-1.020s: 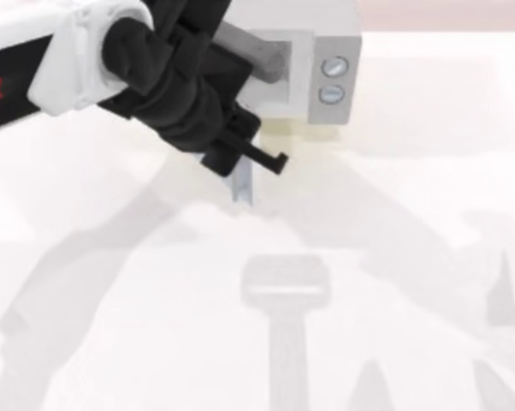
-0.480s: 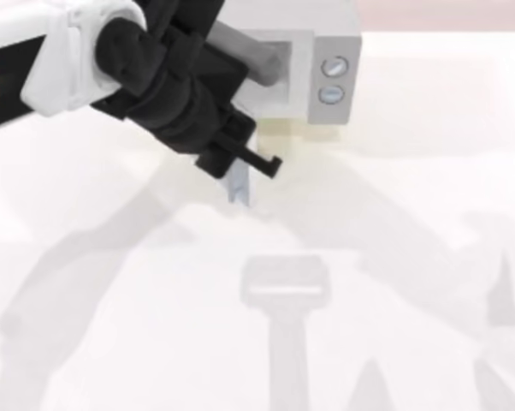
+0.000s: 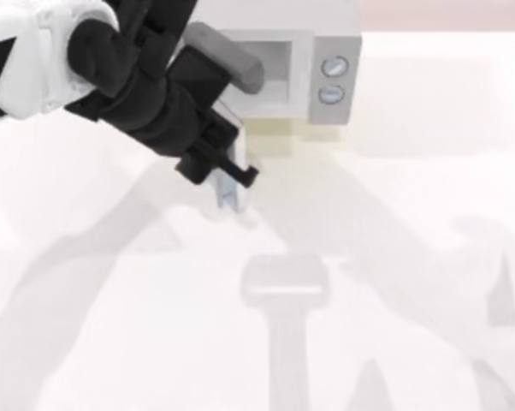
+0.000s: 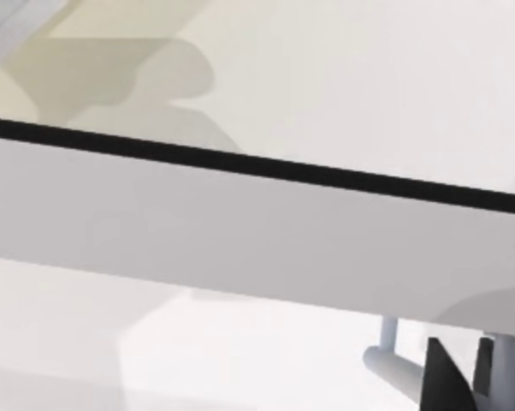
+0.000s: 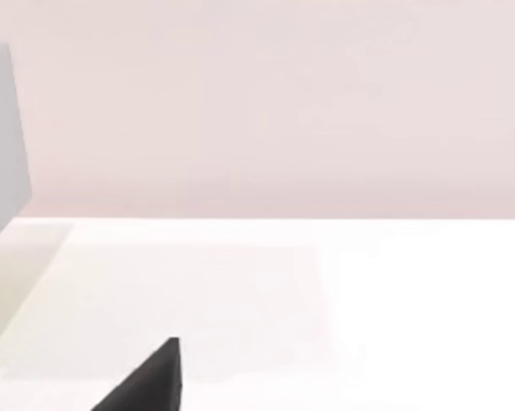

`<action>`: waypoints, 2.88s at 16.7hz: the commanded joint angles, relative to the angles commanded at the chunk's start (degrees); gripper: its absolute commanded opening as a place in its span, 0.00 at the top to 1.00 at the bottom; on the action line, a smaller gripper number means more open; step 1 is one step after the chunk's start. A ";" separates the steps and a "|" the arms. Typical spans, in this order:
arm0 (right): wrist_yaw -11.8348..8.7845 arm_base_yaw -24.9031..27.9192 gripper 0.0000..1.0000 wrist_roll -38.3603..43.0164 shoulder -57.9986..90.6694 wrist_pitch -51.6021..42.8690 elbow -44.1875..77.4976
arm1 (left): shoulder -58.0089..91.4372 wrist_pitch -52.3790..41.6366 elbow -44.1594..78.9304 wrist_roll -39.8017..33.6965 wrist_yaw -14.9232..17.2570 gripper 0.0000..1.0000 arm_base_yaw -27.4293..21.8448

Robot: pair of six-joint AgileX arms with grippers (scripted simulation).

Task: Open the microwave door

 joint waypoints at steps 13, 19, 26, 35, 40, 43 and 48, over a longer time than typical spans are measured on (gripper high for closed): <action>0.00 0.00 0.00 0.00 0.00 0.00 0.00 | 0.00 0.00 0.00 0.00 0.00 1.00 0.00; 0.00 0.00 0.00 0.00 0.00 0.00 0.00 | 0.00 0.00 0.00 0.00 0.00 1.00 0.00; 0.00 0.00 0.00 0.00 0.00 0.00 0.00 | -0.44 -0.34 -0.43 1.59 1.02 1.00 0.59; 0.00 0.00 0.00 0.00 0.00 0.00 0.00 | -2.13 -1.78 -2.15 9.29 4.95 1.00 3.75; 0.00 0.00 0.00 0.00 0.00 0.00 0.00 | -2.13 -1.78 -2.15 9.29 4.95 1.00 3.75; 0.00 0.00 0.00 0.00 0.00 0.00 0.00 | -2.13 -1.78 -2.15 9.29 4.95 1.00 3.75; 0.00 0.00 0.00 0.00 0.00 0.00 0.00 | -2.13 -1.78 -2.15 9.29 4.95 1.00 3.75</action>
